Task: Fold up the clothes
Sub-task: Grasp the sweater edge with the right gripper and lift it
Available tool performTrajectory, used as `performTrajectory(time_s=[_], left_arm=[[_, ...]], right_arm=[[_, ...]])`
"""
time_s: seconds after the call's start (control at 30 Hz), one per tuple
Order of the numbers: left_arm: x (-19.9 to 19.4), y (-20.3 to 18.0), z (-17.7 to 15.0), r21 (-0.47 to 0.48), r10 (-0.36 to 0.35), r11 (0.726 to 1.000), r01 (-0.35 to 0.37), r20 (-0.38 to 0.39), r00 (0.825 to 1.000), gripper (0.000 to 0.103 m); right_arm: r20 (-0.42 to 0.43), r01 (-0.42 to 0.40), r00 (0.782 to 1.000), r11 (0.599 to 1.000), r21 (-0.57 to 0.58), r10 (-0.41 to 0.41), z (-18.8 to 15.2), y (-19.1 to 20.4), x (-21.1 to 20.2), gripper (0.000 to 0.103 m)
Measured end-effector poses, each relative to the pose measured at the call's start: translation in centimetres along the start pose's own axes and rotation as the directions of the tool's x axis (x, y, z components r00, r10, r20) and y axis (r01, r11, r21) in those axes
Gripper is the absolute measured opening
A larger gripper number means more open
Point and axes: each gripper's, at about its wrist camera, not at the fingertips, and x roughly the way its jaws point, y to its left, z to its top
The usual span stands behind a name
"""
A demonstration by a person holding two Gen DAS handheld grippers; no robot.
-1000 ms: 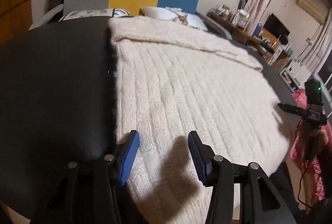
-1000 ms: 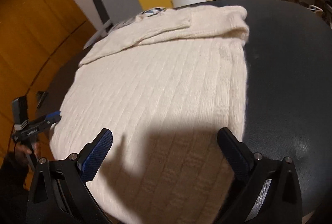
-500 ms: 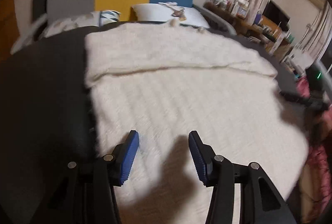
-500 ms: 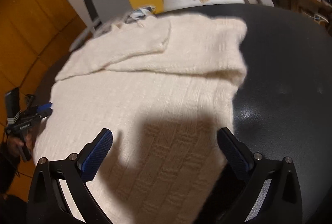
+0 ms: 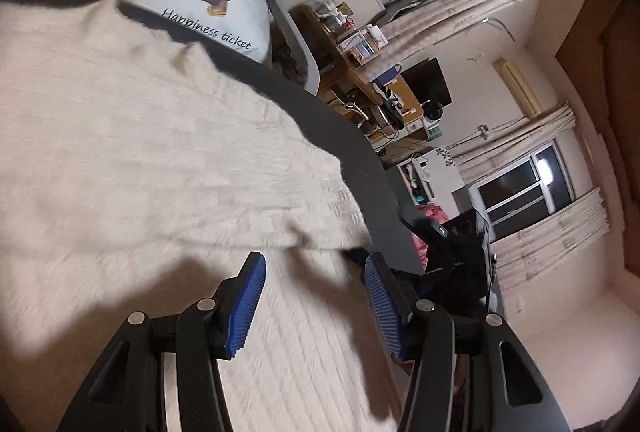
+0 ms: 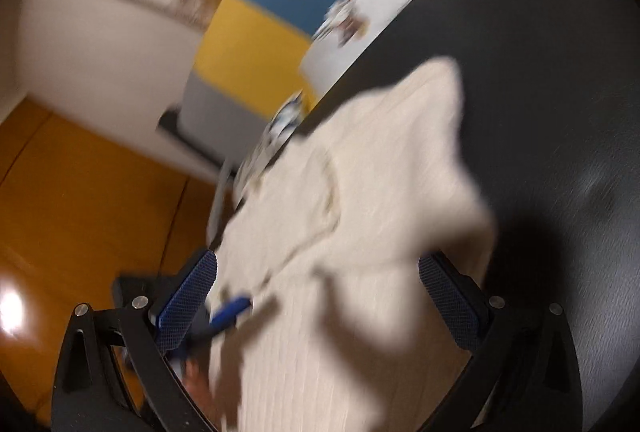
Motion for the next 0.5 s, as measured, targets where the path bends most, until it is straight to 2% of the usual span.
performTrajectory(time_s=[0.07,0.1,0.13,0.17,0.2,0.23,0.27,0.33,0.37,0.43,0.5], left_arm=[[0.9,-0.9,0.6,0.039,0.011,0.999,-0.013,0.039,0.999,0.053],[1.4,-1.3,0.9,0.057,0.02,0.998,-0.023,0.055,0.998,0.053],[2.1,-1.6,1.6,0.084,0.059,0.994,-0.064,0.06,0.996,0.053],[3.4,-1.6,2.3,0.107,0.144,0.983,-0.148,0.049,0.988,0.053],[4.5,-1.2,2.6,0.111,0.203,0.973,-0.203,0.011,0.979,0.053],[5.6,-0.8,2.8,0.118,0.257,0.96,-0.252,-0.023,0.966,0.048],[6.3,-0.5,2.9,0.134,0.286,0.951,-0.279,-0.034,0.958,0.048],[6.6,-1.2,2.7,0.192,0.312,0.935,-0.3,-0.036,0.949,0.048],[6.7,-1.5,2.5,0.216,0.326,0.925,-0.311,-0.035,0.945,0.048],[6.8,-1.8,2.4,0.234,0.332,0.92,-0.315,-0.035,0.943,0.048],[6.5,-2.1,2.9,0.235,0.314,0.926,-0.294,-0.048,0.948,0.052]], right_arm=[[0.026,0.031,0.999,0.998,0.06,-0.032,0.4,-0.6,0.7,0.103],[0.065,0.028,0.997,0.996,0.083,-0.033,0.5,-0.6,0.7,0.103],[0.093,0.025,0.995,0.995,0.093,-0.034,0.6,-0.5,0.6,0.103],[0.131,0.019,0.991,0.993,0.113,-0.034,0.6,-0.5,0.3,0.103],[0.186,-0.005,0.982,0.989,0.148,-0.023,0.4,-0.6,-0.1,0.103],[0.22,-0.024,0.975,0.985,0.171,-0.015,0.4,-0.8,-0.4,0.103],[0.263,-0.039,0.965,0.98,0.194,-0.013,0.1,-1.1,-0.7,0.103],[0.351,-0.08,0.936,0.965,0.25,-0.013,-0.5,-1.8,-1.6,0.103],[0.367,-0.094,0.93,0.958,0.271,-0.012,-0.8,-2.1,-2.0,0.103],[0.375,-0.083,0.927,0.96,0.269,-0.025,-1.3,-2.2,-2.5,0.103],[0.335,-0.029,0.94,0.967,0.254,-0.06,-1.5,-1.5,-2.8,0.103]])
